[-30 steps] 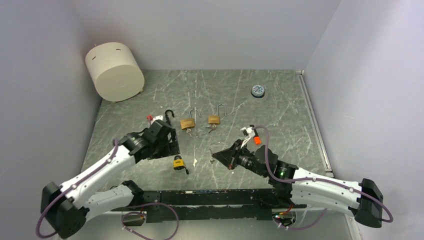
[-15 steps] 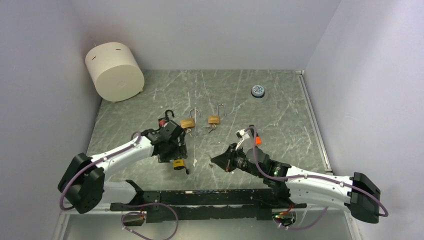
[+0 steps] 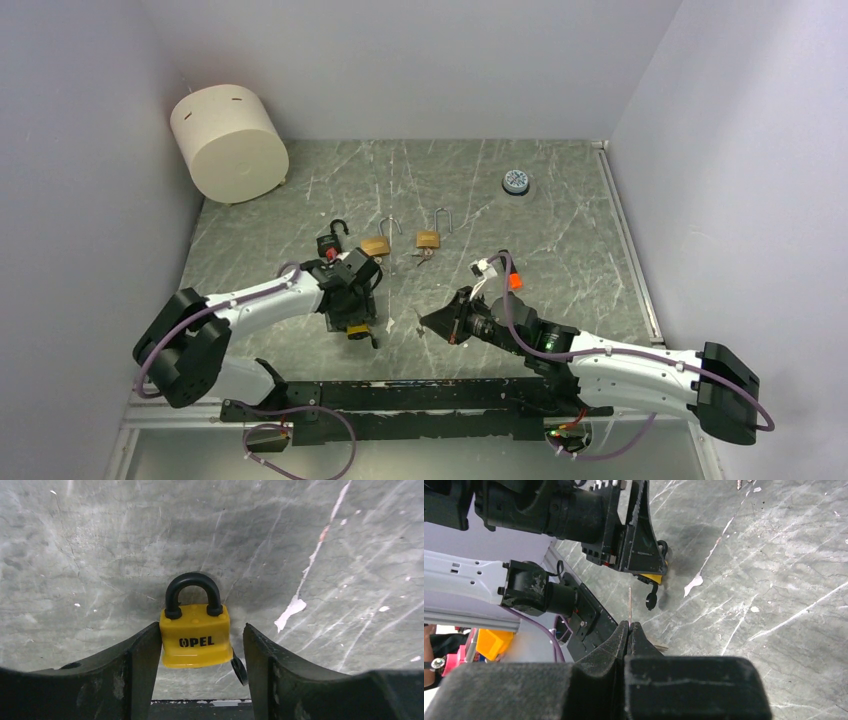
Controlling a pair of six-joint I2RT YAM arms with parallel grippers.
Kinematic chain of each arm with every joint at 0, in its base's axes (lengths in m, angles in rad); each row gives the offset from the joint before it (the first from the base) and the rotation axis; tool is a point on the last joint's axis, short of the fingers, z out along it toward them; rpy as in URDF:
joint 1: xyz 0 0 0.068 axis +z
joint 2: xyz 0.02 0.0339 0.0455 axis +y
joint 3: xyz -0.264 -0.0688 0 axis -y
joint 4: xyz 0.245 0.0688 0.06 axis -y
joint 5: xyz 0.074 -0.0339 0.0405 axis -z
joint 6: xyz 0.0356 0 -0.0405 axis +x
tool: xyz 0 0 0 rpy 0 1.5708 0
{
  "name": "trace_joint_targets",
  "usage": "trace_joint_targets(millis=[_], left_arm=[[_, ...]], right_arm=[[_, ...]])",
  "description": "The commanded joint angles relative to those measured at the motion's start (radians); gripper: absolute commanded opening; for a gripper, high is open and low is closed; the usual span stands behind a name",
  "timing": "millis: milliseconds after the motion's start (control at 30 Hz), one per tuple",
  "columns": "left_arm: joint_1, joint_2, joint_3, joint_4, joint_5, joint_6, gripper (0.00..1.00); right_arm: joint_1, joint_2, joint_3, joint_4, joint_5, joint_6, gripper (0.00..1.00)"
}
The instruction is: Unlock with the key
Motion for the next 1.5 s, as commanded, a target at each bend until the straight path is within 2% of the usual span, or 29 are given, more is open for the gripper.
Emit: trace_joint_targets(millis=[0, 100, 233, 300, 400, 467, 633, 700, 967, 1033, 1100, 1200, 1300, 1467], left_arm=[[-0.031, 0.036, 0.009, -0.018, -0.035, -0.051, 0.61], [-0.08, 0.041, 0.03, 0.004, -0.081, -0.02, 0.53], [-0.105, 0.035, 0.061, 0.061, -0.109, 0.059, 0.27], [-0.116, 0.022, 0.068, 0.14, -0.082, 0.128, 0.16], [-0.137, 0.013, 0.049, 0.291, -0.01, 0.27, 0.14], [-0.142, 0.031, 0.054, 0.325, -0.006, 0.33, 0.15], [-0.149, 0.13, 0.121, 0.285, -0.063, 0.432, 0.21], [-0.151, 0.167, 0.143, 0.278, -0.058, 0.469, 0.28], [-0.155, 0.328, 0.25, 0.184, -0.093, 0.514, 0.45], [-0.16, 0.349, 0.274, 0.169, -0.095, 0.521, 0.55], [-0.165, 0.353, 0.297, 0.156, -0.11, 0.521, 0.71], [-0.164, 0.345, 0.334, 0.138, -0.138, 0.517, 0.83], [-0.169, 0.327, 0.37, 0.129, -0.169, 0.512, 0.83], [-0.174, 0.291, 0.407, 0.135, -0.233, 0.501, 0.74]], right_arm=[[-0.002, -0.017, 0.006, 0.056, -0.003, 0.009, 0.0], [-0.002, -0.02, 0.01, 0.049, -0.011, 0.007, 0.0], [-0.002, -0.026, 0.016, 0.033, -0.008, 0.007, 0.0], [-0.003, -0.032, 0.019, 0.013, 0.008, 0.013, 0.0], [-0.002, -0.041, 0.028, -0.048, 0.058, 0.036, 0.0], [-0.002, -0.049, 0.032, -0.1, 0.102, 0.058, 0.0], [-0.004, -0.075, 0.053, -0.299, 0.262, 0.157, 0.0], [-0.005, -0.091, 0.049, -0.384, 0.326, 0.19, 0.0], [-0.004, -0.169, 0.015, -0.463, 0.376, 0.22, 0.0], [-0.004, -0.183, 0.005, -0.459, 0.376, 0.221, 0.0], [-0.004, -0.193, -0.001, -0.454, 0.376, 0.218, 0.0], [-0.005, -0.202, -0.001, -0.451, 0.372, 0.211, 0.0], [-0.005, -0.202, 0.001, -0.451, 0.37, 0.202, 0.0], [-0.004, -0.213, -0.014, -0.433, 0.373, 0.191, 0.0]])
